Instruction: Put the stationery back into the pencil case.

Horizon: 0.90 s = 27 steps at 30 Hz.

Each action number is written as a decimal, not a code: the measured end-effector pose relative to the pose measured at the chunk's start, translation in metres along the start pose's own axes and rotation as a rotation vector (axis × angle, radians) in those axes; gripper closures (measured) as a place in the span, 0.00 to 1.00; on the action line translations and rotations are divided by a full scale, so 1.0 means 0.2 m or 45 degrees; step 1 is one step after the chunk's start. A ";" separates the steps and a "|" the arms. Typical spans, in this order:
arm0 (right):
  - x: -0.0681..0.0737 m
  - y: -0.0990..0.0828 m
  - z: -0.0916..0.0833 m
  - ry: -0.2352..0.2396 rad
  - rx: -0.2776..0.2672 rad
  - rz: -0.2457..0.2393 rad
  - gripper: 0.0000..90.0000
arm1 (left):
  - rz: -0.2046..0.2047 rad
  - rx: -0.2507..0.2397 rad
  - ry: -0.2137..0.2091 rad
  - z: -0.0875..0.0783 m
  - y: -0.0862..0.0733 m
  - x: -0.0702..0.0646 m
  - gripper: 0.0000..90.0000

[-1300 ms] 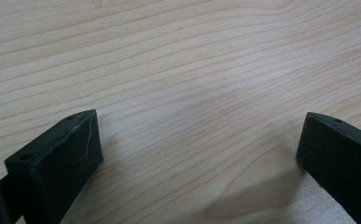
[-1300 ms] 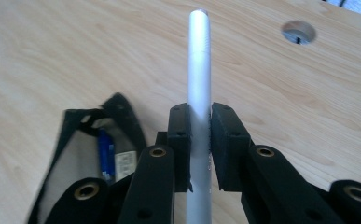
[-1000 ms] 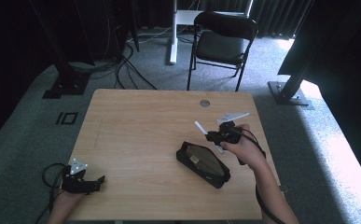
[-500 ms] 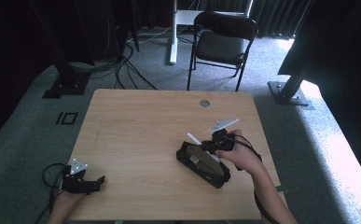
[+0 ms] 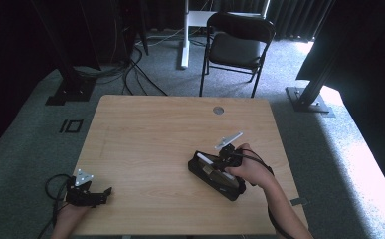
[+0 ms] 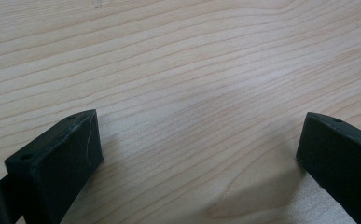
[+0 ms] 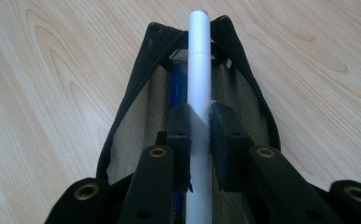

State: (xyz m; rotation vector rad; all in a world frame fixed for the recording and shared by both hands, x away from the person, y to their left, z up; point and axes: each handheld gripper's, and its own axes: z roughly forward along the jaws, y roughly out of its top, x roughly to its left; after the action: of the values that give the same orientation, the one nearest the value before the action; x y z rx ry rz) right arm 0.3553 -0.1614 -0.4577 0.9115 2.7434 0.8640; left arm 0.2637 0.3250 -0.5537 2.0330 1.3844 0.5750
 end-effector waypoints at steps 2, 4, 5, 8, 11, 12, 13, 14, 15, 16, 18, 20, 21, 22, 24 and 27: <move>0.00 0.00 0.01 0.001 0.026 -0.014 0.87 | -0.001 -0.001 0.000 0.00 0.00 0.00 0.00; 0.01 0.00 0.02 0.003 0.049 -0.015 0.87 | 0.000 0.000 0.000 0.00 0.00 0.00 0.00; 0.00 0.00 0.03 -0.004 0.053 -0.020 0.87 | 0.000 0.000 0.000 0.00 0.00 0.00 0.00; 0.00 0.00 0.05 -0.007 0.087 -0.008 0.87 | 0.000 0.000 0.000 0.00 0.00 0.00 0.00; 0.00 0.00 0.07 -0.010 0.114 0.002 0.87 | 0.000 0.000 0.000 0.00 0.00 0.00 0.00; 0.00 0.00 0.07 -0.007 0.129 -0.001 0.87 | 0.000 0.000 0.000 0.00 0.00 0.00 0.00; 0.00 0.00 0.07 -0.010 0.130 -0.001 0.87 | 0.000 0.000 0.000 0.00 0.00 0.00 0.00; 0.00 0.01 0.08 -0.007 0.128 -0.002 0.87 | 0.000 0.000 0.000 0.00 0.00 0.00 0.00; 0.01 0.01 0.08 -0.001 0.136 -0.008 0.87 | 0.000 0.000 0.000 0.00 0.00 0.00 0.00; 0.01 0.01 0.08 -0.004 0.133 -0.012 0.87 | 0.000 0.000 0.000 0.00 0.00 0.00 0.00; 0.01 0.02 0.09 -0.003 0.156 -0.016 0.87 | -0.001 -0.001 0.000 0.00 0.00 0.00 0.00; 0.01 0.02 0.09 -0.011 0.167 -0.015 0.87 | 0.000 0.000 0.000 0.00 0.00 0.00 0.00; 0.01 0.03 0.10 -0.010 0.185 -0.025 0.87 | 0.000 0.000 0.000 0.00 0.00 0.00 0.00; 0.01 0.03 0.10 -0.012 0.187 -0.022 0.87 | 0.000 0.000 0.000 0.00 0.00 0.00 0.00; 0.01 0.04 0.10 -0.007 0.203 -0.035 0.87 | 0.000 0.000 0.000 0.00 0.00 0.00 0.00; 0.02 0.05 0.12 0.001 0.226 -0.050 0.87 | 0.000 0.000 0.000 0.00 0.00 0.00 0.00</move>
State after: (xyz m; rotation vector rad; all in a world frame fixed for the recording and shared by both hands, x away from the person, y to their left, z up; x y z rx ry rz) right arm 0.3632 -0.1414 -0.4713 0.8818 2.8637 0.6222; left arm 0.2637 0.3250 -0.5537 2.0331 1.3843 0.5750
